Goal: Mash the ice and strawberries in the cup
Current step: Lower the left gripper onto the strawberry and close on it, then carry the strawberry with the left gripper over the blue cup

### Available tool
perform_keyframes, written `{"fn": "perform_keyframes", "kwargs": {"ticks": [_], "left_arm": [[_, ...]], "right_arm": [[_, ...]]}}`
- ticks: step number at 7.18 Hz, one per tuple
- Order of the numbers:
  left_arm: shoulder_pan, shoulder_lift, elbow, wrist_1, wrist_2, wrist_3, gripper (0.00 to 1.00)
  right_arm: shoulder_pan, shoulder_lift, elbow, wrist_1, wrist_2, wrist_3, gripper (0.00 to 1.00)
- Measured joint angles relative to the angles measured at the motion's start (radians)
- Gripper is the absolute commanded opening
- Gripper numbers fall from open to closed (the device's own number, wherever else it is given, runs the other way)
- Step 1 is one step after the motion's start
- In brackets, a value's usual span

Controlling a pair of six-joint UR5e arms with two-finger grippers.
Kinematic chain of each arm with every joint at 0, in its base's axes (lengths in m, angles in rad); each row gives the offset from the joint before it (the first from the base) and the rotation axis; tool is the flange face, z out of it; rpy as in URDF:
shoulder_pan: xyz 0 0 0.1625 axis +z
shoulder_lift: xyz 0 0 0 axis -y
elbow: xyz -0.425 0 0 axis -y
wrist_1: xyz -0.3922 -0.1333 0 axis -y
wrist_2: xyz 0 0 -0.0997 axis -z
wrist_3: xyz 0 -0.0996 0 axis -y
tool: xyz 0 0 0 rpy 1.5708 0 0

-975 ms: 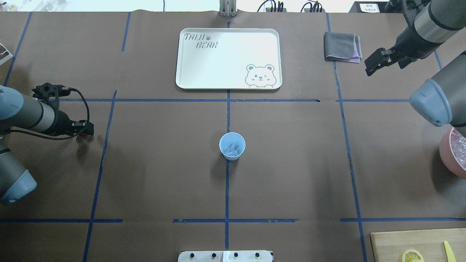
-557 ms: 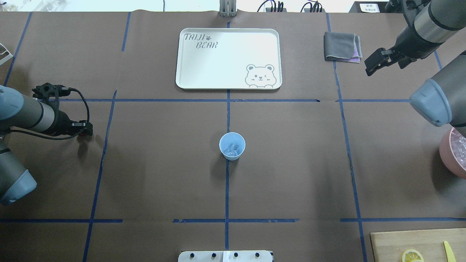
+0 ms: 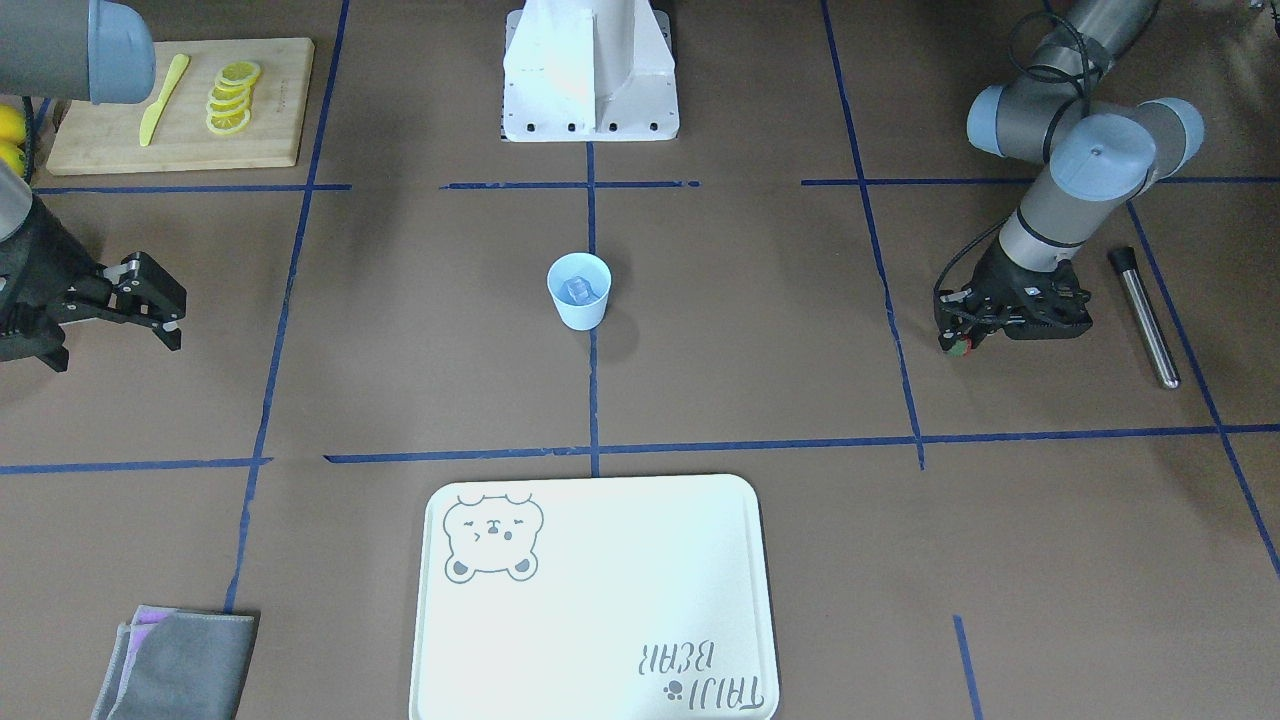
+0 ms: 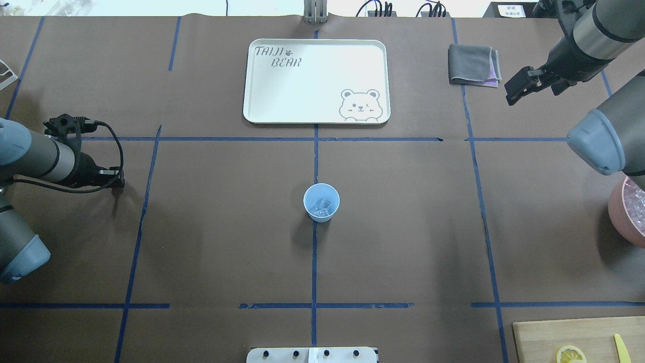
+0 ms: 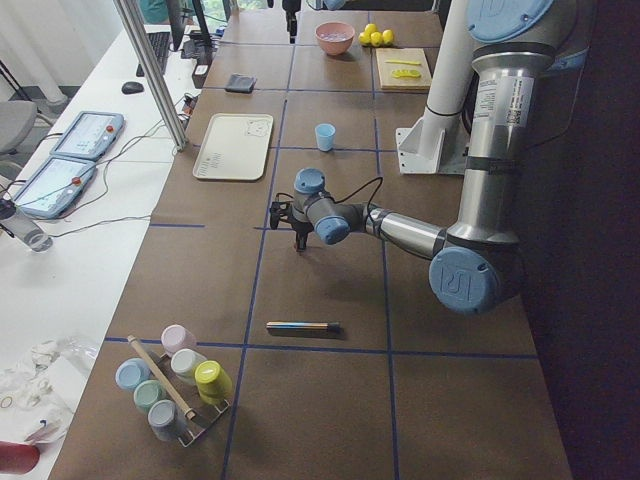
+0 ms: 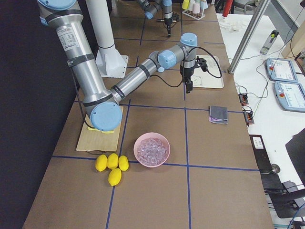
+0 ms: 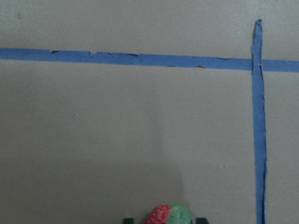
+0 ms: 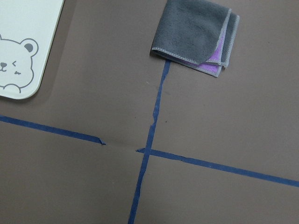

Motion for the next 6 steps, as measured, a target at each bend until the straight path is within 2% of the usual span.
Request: {"fn": "perform_keyframes", "kwargs": {"ticks": [3,4,6], "left_arm": [[-0.057,-0.004,-0.042,0.047,-0.03,0.002,0.03],[-0.073,-0.025,-0.083,0.12,-0.045,0.002,0.03],[-0.082,-0.172,-0.152,0.363,-0.054,-0.003,0.03]], "right_arm": [[0.0,-0.012,0.003,0.0,0.0,-0.005,0.99],[0.003,-0.025,0.008,0.001,0.0,-0.007,0.99],[0.032,-0.06,0.014,0.003,0.006,-0.043,0.99]]}}
